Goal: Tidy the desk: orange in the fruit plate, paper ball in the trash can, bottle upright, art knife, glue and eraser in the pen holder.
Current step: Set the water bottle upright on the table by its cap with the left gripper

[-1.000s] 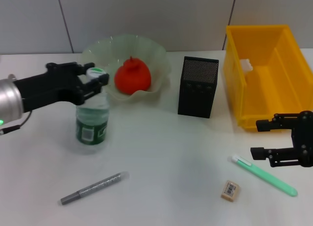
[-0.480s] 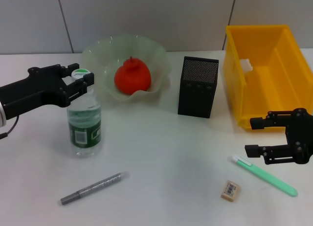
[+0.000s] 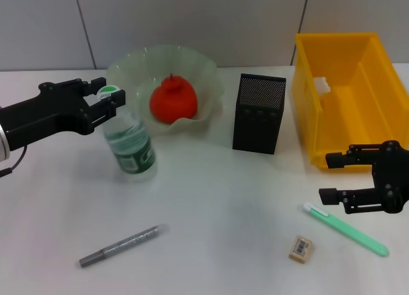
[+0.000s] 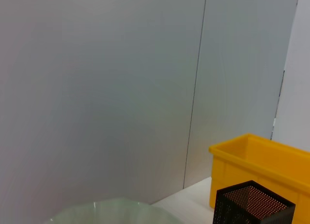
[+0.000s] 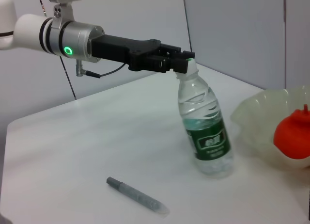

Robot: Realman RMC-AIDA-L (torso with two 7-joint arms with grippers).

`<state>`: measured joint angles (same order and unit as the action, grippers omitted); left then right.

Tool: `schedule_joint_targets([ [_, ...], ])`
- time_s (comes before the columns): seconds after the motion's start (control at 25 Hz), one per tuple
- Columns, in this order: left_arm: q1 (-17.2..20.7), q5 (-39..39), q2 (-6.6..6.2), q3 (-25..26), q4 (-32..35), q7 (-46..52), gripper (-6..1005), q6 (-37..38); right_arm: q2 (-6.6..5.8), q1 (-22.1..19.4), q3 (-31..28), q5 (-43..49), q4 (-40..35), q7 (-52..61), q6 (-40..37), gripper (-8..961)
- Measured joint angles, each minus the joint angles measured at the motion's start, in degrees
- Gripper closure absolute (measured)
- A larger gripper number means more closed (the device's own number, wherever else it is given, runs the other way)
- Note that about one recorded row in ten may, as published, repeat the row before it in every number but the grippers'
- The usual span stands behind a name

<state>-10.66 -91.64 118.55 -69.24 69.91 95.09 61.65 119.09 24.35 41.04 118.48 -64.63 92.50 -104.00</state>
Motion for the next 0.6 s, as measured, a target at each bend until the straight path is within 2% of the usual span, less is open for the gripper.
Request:
schedule_joint_targets([
  [0.24, -0.8, 0.2, -0.05, 0.2, -0.4, 0.0, 572, -0.1, 0.0, -0.1, 0.0, 0.0, 0.1, 0.0, 0.2, 209],
  [0.48, -0.9, 0.2, -0.09, 0.3, -0.4, 0.0, 655, -0.2, -0.04, -0.1, 0.0, 0.0, 0.6, 0.0, 0.4, 209],
  [0.6, -0.9, 0.2, -0.15, 0.3, -0.3, 0.0, 766, 0.2, -0.06, -0.1, 0.0, 0.0, 0.7, 0.0, 0.4, 209],
])
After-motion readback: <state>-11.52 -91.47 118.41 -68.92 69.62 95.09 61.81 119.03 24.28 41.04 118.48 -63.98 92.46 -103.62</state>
